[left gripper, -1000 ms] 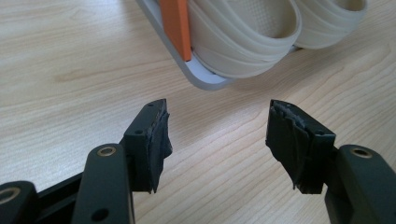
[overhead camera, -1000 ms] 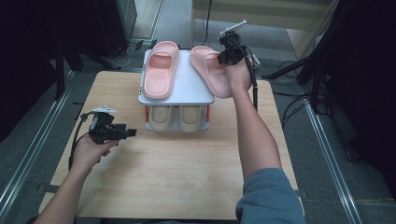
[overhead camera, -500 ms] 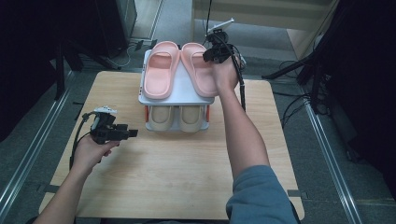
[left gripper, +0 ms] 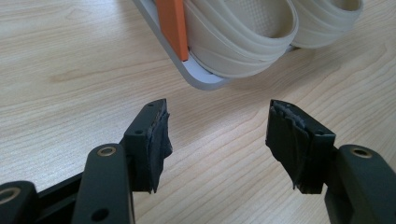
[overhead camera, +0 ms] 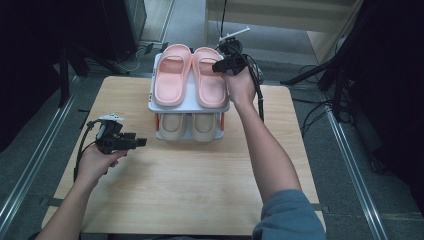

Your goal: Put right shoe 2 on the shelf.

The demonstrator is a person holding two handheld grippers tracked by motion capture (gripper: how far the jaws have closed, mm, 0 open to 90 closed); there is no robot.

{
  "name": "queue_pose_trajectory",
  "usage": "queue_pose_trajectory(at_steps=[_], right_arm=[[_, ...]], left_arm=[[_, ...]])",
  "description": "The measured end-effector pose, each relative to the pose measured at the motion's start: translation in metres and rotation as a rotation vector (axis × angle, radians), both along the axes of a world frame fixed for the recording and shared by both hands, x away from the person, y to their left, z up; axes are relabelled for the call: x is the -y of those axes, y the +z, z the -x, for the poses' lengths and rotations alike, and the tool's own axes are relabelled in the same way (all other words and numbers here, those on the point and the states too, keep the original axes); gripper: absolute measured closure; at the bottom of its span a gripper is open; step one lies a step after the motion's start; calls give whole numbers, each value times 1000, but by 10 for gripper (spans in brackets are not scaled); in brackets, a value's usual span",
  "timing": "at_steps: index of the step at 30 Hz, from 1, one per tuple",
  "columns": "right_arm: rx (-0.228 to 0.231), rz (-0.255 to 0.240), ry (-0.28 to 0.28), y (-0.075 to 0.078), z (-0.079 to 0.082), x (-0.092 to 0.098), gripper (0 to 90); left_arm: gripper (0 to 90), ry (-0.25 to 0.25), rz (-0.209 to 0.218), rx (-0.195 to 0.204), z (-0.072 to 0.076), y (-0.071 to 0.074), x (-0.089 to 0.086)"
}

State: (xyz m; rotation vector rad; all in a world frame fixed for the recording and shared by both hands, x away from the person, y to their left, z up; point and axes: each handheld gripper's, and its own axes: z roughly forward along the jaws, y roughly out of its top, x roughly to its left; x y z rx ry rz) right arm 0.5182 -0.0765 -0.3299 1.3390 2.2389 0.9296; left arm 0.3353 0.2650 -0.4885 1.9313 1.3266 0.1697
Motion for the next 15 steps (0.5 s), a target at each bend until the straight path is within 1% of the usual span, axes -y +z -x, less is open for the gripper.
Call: queue_pose_trajectory(at_steps=[6,8,10,15], right_arm=[[-3,-6,9,1,4,-4,532],[-3,-18,14,1,6,-5,531],[-1,-42,17,0,8,-5,525],[8,-77,16,-2,12,-4,509]], left_arm=[[391,-3,-4,-2,-1,0,0],[392,-1,0,0,-1,0,0],[391,-1,2,2,-1,0,0],[391,-10,-1,-1,-2,0,2]])
